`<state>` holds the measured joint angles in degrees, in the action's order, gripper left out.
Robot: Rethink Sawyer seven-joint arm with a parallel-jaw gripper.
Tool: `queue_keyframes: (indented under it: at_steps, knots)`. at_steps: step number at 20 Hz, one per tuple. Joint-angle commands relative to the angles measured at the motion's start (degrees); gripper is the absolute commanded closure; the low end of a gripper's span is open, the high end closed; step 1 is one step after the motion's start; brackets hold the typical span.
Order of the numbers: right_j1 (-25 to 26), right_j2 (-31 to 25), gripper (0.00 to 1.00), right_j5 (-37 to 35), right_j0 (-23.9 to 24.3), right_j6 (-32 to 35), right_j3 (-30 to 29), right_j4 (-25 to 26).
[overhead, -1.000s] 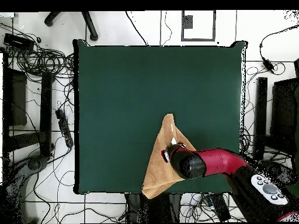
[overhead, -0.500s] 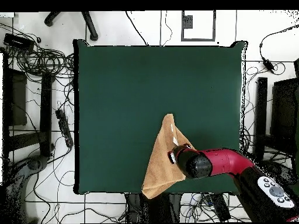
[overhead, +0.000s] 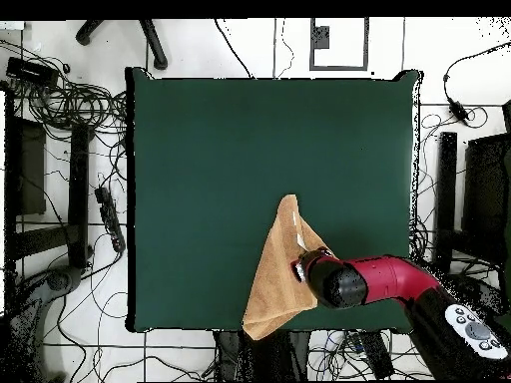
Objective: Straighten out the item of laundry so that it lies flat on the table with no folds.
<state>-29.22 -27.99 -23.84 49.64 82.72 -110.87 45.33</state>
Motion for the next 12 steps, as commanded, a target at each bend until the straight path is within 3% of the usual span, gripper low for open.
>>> queue_keyframes:
  at_steps: [1,5,6,8,12]
  knots:
    - [1.65,-4.76,1.00,-0.46,-1.90,-6.21,3.51,3.92]
    - [2.36,-6.11,1.00,2.46,-0.86,-5.68,2.76,5.22]
    - [2.63,-6.67,0.00,3.72,-0.26,-5.46,2.40,5.58]
    - [0.47,-3.88,0.00,2.72,-3.57,-2.71,2.73,6.10]
    - [-0.27,-3.97,0.00,3.32,-3.72,-1.13,1.90,5.43]
